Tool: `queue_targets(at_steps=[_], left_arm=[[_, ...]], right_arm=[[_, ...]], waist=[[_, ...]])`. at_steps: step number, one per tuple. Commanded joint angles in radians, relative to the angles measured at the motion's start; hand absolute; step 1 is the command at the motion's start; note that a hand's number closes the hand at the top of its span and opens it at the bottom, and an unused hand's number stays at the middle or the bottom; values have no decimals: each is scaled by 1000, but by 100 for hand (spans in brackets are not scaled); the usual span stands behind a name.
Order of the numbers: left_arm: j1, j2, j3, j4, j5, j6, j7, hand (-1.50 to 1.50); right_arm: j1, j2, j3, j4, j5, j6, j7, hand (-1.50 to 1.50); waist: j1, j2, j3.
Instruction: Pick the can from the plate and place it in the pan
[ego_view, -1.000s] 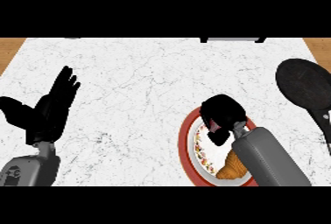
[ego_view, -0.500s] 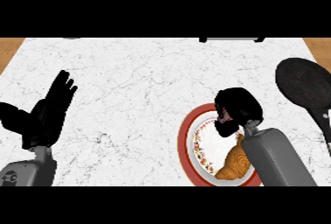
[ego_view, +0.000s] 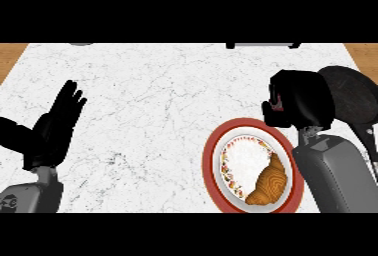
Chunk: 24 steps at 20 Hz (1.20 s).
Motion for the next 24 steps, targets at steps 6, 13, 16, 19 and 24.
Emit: queue_targets(at_steps=[6,13,16,19,24], left_arm=[[13,-5,-2,-62,-15,-5,40,0],[-32,-20,15,55,-19,-26,-44,0],[-25,-17,5,-6,-21,-15,17,0],[-34,-47,-26,-10,-57,21,36,0],[-43,-16,20,-7,-15,-18,51,0]], right_arm=[[-41,6,-82,-249,2,156,125,150],[-103,-135,-335,-5,-76,-32,-42,150],[-81,-206,-441,109,-137,-113,-158,150],[-97,-247,-503,247,-158,-204,-237,150],[-118,-284,-577,460,-194,-356,-352,150]], waist=[[8,2,1],[9,7,1],[12,8,1],[16,9,2],[19,9,1]])
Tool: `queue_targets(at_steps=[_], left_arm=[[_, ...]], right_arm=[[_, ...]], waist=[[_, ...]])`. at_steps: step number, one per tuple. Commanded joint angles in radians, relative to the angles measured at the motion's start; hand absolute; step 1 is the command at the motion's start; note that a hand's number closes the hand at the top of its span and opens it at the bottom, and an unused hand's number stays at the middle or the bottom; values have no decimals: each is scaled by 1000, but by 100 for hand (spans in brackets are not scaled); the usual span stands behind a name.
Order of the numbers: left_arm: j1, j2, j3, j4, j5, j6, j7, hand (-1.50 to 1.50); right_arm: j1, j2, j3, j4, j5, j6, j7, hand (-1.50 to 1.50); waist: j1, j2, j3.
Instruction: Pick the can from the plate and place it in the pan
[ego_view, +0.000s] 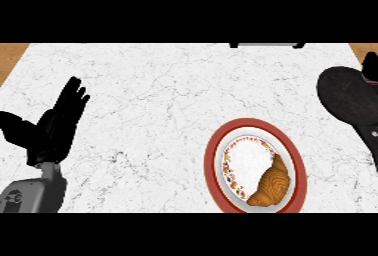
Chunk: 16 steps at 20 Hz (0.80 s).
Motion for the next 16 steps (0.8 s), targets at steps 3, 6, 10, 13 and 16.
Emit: queue_targets(at_steps=[3,6,10,13,16], left_arm=[[-5,-6,-2,-18,-3,-2,12,0],[10,-33,-19,25,-23,-1,-30,0],[-4,-14,-3,3,0,-22,-7,0],[-2,2,13,-11,6,-27,-1,0],[-17,-18,-21,-28,-12,-15,22,0]], right_arm=[[-52,-114,-112,354,-67,-161,-229,150],[-82,-138,-111,468,-98,-179,-337,150],[-117,-130,-134,691,-112,-279,-462,150],[-128,-171,-156,830,-103,-349,-563,150],[-177,-170,-131,931,-46,-399,-512,150]], waist=[[10,3,1],[7,2,0],[19,6,1],[33,13,3],[48,19,4]])
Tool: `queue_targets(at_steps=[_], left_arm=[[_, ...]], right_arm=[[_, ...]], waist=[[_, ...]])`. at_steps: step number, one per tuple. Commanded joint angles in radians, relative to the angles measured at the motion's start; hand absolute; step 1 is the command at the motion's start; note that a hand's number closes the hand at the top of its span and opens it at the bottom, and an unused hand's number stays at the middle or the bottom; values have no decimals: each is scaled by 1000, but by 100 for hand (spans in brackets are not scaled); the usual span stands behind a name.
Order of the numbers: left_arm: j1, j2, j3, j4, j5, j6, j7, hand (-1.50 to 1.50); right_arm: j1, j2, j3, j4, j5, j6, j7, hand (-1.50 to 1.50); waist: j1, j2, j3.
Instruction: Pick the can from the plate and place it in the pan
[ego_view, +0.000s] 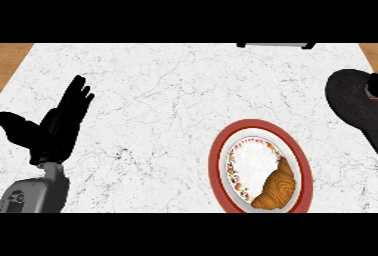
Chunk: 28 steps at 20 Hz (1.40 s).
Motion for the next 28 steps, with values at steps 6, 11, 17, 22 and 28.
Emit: queue_targets(at_steps=[6,11,17,22,28], left_arm=[[-34,-19,-25,-4,-22,15,13,0],[29,-21,-14,11,-9,-13,-44,0],[9,-11,1,-2,-2,-3,-4,0],[16,-4,24,14,2,-2,-23,0],[-16,0,23,-2,-14,21,18,0]], right_arm=[[-50,-43,-70,267,-28,32,90,-150],[-19,-50,-102,308,-71,60,-40,-150],[-11,-99,-277,283,-260,114,-217,-150],[23,-169,-409,321,-408,294,-260,-150],[151,-291,-494,347,-509,546,-369,-150]], waist=[[19,10,2],[13,7,2],[-5,4,5],[-29,-4,2],[-36,-3,4]])
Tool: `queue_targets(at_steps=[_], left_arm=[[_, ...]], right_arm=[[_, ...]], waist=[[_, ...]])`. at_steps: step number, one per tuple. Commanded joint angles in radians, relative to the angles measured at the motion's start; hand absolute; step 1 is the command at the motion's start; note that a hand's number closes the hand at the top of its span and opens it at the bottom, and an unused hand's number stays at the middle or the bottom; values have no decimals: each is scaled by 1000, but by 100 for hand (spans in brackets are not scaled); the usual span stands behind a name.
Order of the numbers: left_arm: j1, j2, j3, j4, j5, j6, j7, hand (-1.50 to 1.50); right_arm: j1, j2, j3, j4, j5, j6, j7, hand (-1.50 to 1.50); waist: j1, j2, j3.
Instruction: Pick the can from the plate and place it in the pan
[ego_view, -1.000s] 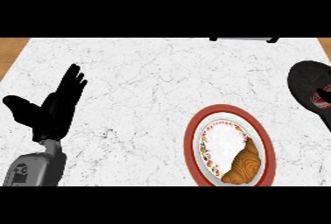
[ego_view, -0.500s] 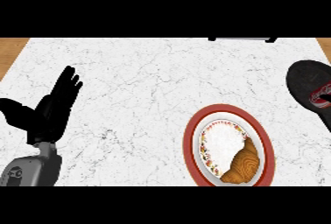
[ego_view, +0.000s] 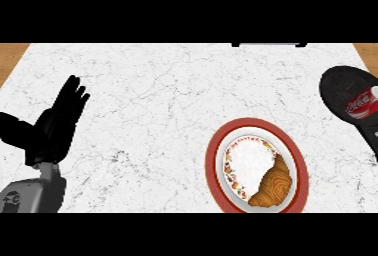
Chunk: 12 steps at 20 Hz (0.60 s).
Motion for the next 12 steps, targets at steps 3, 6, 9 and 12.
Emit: queue_targets(at_steps=[3,6,9,12], left_arm=[[-12,23,32,9,18,-10,18,0],[-42,23,25,60,-3,-10,3,0],[-5,-42,-28,48,-42,24,-39,0],[2,3,3,8,-9,-13,-4,0]], right_arm=[[166,-86,-76,34,-102,312,-141,-150],[207,-105,-63,5,-108,362,-172,-150],[259,-90,-72,-3,-132,362,-203,-150],[271,-131,-69,-15,-145,374,-171,-150]], waist=[[-19,-6,-1],[-10,-2,-1],[-7,-3,-1],[1,-5,-1]])
